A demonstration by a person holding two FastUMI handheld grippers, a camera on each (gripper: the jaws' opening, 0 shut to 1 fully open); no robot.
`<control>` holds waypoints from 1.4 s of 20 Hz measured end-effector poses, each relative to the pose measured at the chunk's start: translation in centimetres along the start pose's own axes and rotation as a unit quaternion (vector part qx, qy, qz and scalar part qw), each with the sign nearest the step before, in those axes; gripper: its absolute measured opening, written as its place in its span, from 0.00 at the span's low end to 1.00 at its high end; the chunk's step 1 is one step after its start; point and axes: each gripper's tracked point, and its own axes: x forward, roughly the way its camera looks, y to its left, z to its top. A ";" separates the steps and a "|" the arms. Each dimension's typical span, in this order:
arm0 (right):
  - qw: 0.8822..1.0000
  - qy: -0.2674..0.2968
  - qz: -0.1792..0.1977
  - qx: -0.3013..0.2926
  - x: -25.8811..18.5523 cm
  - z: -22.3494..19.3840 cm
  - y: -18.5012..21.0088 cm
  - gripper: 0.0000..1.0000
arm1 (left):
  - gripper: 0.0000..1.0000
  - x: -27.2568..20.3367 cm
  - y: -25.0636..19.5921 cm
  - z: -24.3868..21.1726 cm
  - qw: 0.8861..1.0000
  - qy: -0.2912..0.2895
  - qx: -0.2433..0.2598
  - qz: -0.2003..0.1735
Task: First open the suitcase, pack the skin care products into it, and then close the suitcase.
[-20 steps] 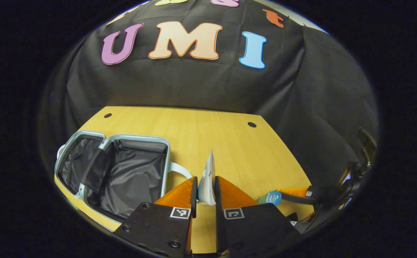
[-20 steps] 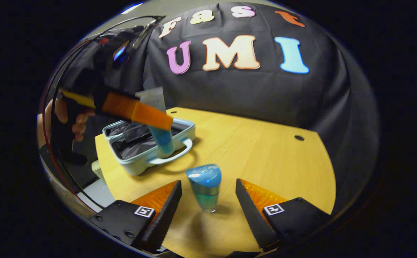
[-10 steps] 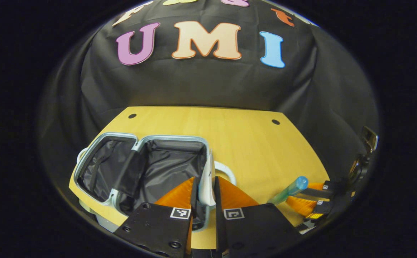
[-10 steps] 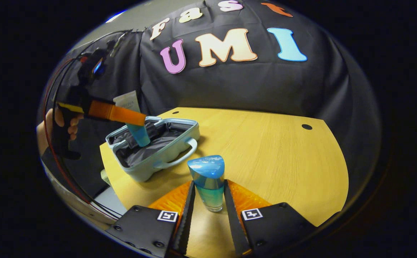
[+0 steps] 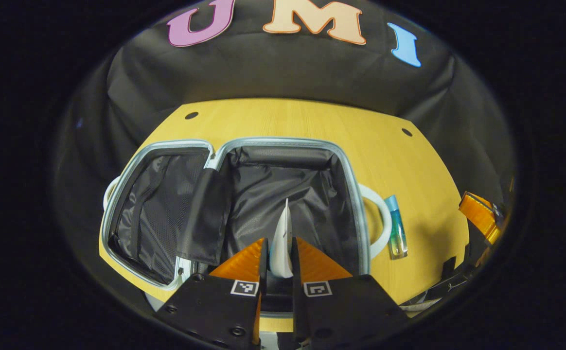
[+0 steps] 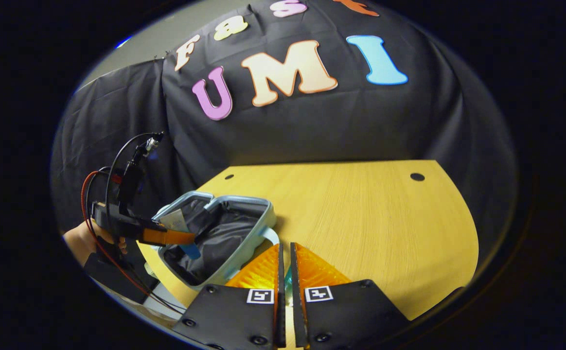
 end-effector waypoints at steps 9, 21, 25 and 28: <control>0.999 0.030 -0.030 -0.015 1.2 -1.6 1.4 0.27 | 0.46 3.1 1.2 -1.7 0.998 0.054 0.022 -0.009; 0.987 0.118 -0.106 -0.010 5.9 -6.7 -1.3 0.86 | 0.95 0.5 2.5 0.9 1.000 0.003 -0.003 -0.025; 0.979 0.155 -0.129 -0.010 7.6 -9.1 -2.0 0.87 | 0.95 -0.5 4.2 1.4 1.000 -0.011 -0.022 -0.019; 0.973 0.176 -0.149 -0.019 8.1 -10.3 -2.9 0.86 | 0.95 -1.1 5.6 1.3 1.000 -0.013 -0.027 -0.010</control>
